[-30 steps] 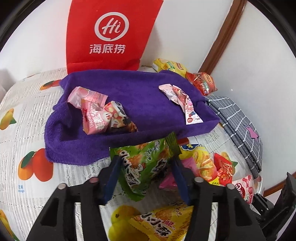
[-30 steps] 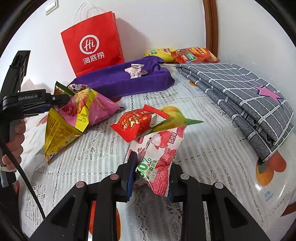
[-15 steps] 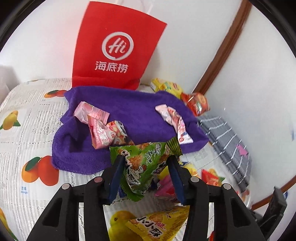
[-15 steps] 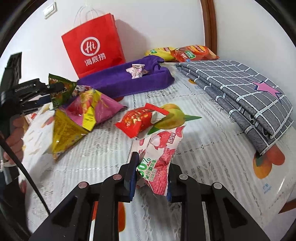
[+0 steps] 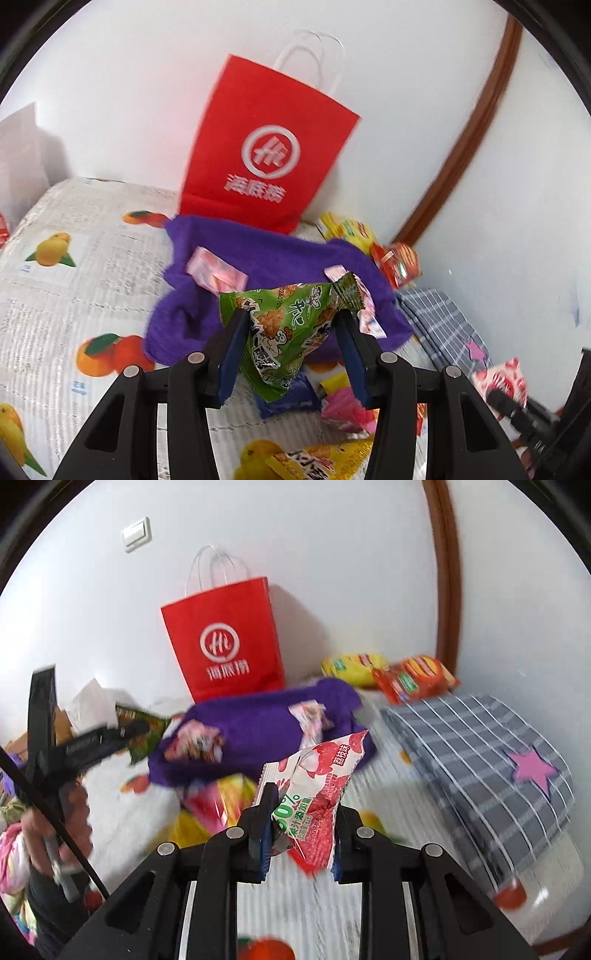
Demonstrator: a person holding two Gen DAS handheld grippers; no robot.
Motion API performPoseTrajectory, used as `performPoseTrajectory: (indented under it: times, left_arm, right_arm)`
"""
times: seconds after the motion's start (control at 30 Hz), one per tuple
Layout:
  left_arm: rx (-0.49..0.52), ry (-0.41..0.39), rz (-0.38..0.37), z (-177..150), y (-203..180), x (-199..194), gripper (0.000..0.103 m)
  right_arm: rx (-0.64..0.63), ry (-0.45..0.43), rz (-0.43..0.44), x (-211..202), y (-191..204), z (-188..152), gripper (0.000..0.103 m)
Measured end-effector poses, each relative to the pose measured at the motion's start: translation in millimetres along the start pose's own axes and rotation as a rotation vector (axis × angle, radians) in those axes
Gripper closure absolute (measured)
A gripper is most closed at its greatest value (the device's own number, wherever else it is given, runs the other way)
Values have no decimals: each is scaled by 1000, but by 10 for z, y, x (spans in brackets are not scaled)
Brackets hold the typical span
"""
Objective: Organize snacks
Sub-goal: 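Carry both packets to the towel while the right tool opens to drop the strawberry packet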
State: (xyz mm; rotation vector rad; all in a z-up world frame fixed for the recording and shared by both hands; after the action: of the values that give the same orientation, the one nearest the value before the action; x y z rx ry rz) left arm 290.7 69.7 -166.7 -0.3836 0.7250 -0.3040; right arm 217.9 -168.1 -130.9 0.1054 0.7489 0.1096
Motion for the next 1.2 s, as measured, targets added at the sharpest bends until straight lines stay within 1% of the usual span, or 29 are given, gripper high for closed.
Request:
performPoseTrajectory:
  times: [0.07,0.23,0.4,0.47,0.57,0.67,0.73,0.83,0.9,0.97,1.1,1.2]
  left_arm:
    - [-29,-17,22,39,96,-26,57]
    - [-112,-25,27,77,311,-29,57]
    - [-146,-58,71,110,473,-67,57]
    - [-153,-69,85,121,510,-67,57]
    - [-163,-81,99,130,555,-66,57]
    - [-171,-93,106,136,588,-55,57]
    - [-189,-99,91,131,598,-52,57]
    - [-198,-86,73,114,574,-10,57]
    - [-189,-73,78,94,552,23,57]
    - [-178,-65,86,73,530,58,57]
    - [-168,-47,95,40,508,113,57]
    - [-167,-42,92,30,499,134,57]
  right_arm:
    - [17,9,30,122,38,156,79]
    - [20,27,64,591,170,531,79]
    - [12,75,128,1148,352,797,79]
    - [1,84,132,1361,404,850,79]
    - [-18,108,134,1663,424,824,79]
    - [9,176,140,1972,327,642,79]
    - [14,209,130,2048,249,532,79]
    - [8,218,109,2088,141,469,79]
    - [45,229,127,2097,97,443,79]
    - [59,252,157,2130,109,415,79]
    - [29,266,133,2168,149,366,78]
    - [5,308,126,2228,182,308,78]
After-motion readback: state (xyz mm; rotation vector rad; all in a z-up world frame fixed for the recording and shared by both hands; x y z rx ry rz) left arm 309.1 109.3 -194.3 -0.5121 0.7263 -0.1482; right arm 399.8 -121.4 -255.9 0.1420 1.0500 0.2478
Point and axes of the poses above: each gripper's, at about its wrist camera, not at the fingertips, and x roughly the way its jaws point, y to its left, z to its top, the point moved 9 cm from there along x, roughly the way its jaws point, and after that the axes turned 3 degrees about y, right-handed, at the moved point
